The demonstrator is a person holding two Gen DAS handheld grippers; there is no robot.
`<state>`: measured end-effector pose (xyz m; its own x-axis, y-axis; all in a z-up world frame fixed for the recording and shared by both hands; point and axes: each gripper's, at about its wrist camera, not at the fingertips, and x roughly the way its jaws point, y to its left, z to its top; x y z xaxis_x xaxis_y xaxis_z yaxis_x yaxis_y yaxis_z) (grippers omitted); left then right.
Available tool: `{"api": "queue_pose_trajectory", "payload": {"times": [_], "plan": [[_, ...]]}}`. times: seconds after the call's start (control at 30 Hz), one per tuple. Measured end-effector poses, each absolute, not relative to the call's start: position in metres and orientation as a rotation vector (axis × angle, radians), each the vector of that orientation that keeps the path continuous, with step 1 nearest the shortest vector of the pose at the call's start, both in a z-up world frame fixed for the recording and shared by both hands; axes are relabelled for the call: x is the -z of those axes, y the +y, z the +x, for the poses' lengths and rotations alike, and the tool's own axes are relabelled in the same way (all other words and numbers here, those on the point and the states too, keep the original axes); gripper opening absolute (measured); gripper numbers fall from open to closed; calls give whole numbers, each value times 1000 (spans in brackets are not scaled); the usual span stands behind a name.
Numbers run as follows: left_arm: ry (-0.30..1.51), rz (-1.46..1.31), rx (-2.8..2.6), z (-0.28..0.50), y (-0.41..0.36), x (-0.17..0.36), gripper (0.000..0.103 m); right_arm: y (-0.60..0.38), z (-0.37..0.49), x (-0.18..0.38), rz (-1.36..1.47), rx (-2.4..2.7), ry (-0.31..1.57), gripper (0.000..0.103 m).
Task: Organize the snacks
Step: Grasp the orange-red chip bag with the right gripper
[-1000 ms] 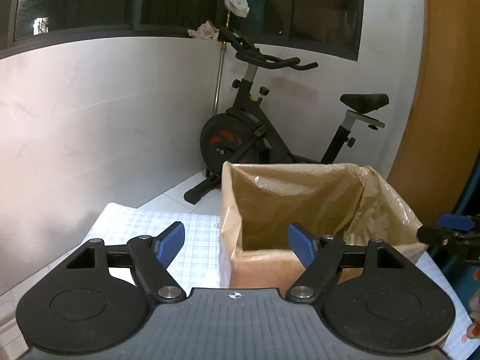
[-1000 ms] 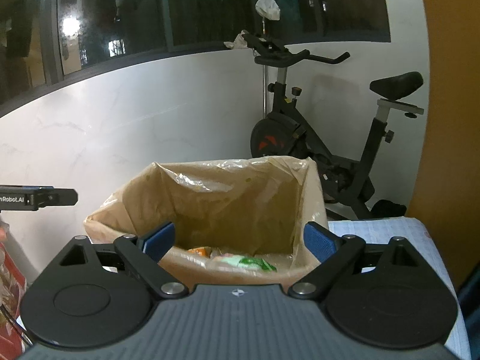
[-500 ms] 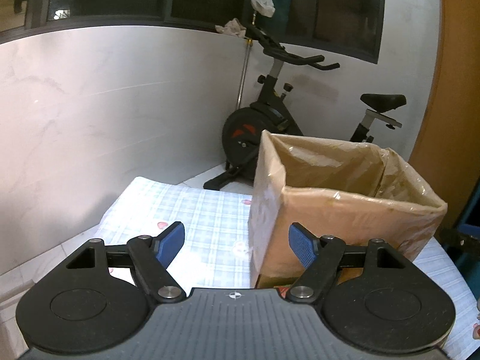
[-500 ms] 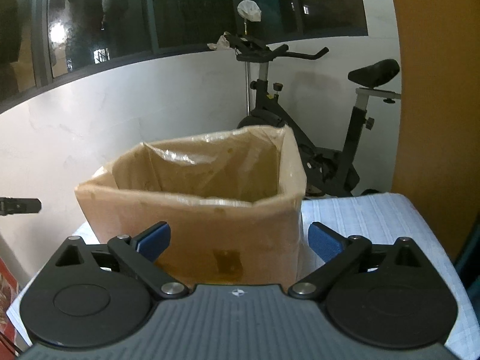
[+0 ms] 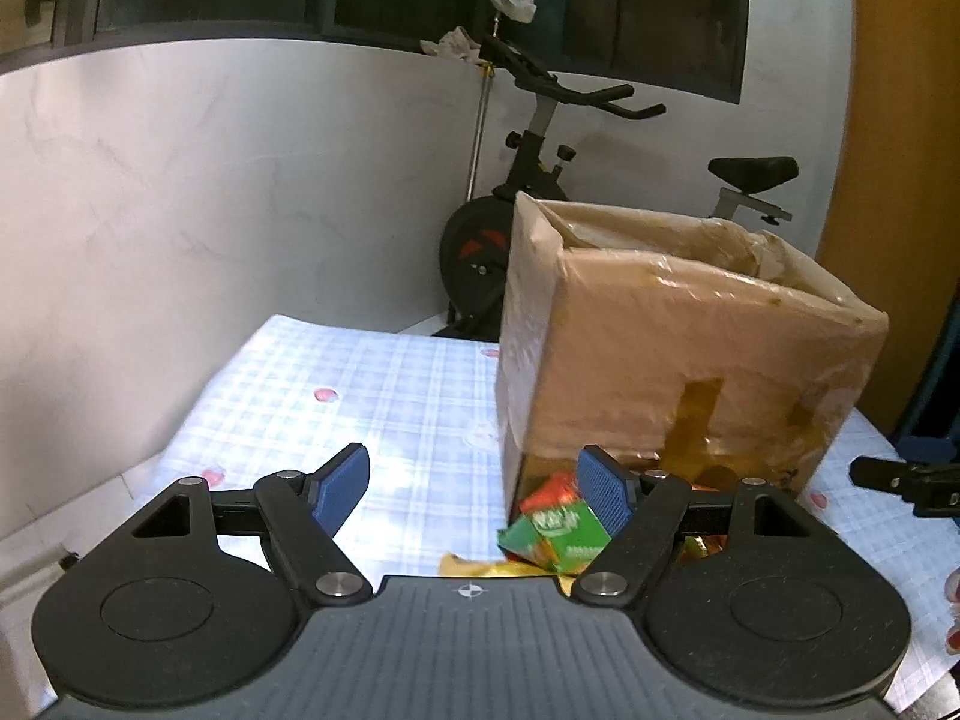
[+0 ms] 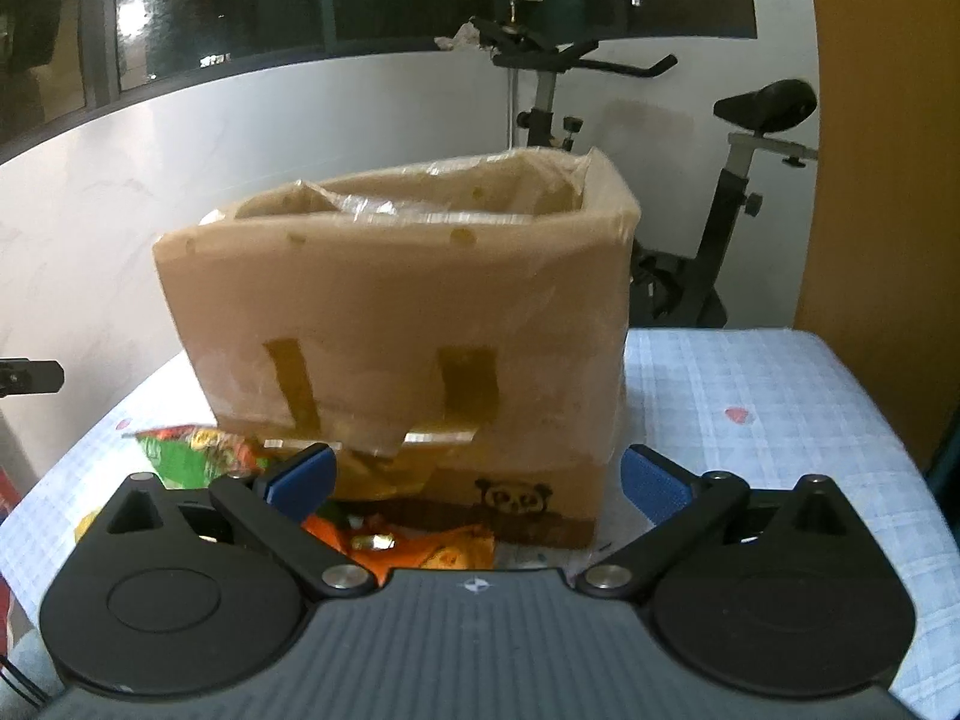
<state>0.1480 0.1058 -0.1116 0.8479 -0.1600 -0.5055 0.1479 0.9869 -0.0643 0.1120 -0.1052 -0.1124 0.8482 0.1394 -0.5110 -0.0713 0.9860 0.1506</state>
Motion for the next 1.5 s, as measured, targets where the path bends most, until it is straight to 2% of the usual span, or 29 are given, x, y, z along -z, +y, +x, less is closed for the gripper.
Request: {"api": "queue_pose_trajectory", "payload": {"times": [0.97, 1.1, 1.37, 1.43, 1.5], "plan": [[685, -91, 138, 144, 96, 171, 79, -53, 128, 181, 13, -151, 759, 103], [692, -85, 157, 140, 92, 173, 79, -60, 130, 186, 56, -157, 770, 98], [685, -118, 258, 132, 80, 165, 77, -71, 122, 179, 117, -182, 736, 82], [690, -117, 295, 129, 73, 165, 75, -73, 118, 177, 122, -179, 723, 82], [703, -118, 337, 127, 64, 165, 67, -75, 114, 174, 122, -175, 709, 81]]}}
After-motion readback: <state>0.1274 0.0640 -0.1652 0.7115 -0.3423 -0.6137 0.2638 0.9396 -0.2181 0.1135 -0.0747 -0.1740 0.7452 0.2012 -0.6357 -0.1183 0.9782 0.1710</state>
